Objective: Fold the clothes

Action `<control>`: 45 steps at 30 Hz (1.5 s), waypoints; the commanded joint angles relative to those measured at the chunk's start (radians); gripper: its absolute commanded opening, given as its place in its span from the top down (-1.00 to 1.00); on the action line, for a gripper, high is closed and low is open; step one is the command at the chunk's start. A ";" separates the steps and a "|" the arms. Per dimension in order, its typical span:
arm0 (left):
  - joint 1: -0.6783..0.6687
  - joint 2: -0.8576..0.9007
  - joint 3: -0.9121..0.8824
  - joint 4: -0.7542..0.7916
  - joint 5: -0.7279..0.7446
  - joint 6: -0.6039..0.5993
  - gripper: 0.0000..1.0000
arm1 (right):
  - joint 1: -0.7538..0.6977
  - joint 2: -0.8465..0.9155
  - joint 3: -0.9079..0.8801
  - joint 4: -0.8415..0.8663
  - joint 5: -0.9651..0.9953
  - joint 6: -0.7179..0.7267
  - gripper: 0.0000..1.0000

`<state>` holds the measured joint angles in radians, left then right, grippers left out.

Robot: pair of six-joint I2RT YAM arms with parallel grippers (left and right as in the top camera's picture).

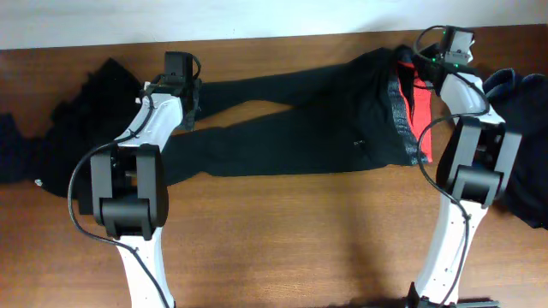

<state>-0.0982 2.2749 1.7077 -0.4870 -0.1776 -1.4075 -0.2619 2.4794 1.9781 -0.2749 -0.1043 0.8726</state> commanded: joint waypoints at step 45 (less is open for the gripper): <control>0.001 0.019 -0.009 -0.094 -0.029 0.357 -0.07 | -0.092 -0.033 0.161 -0.248 -0.301 -0.418 0.18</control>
<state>-0.0990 2.2761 1.7119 -0.5629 -0.1955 -1.2076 -0.3717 2.4790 2.1174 -0.5110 -0.3470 0.4362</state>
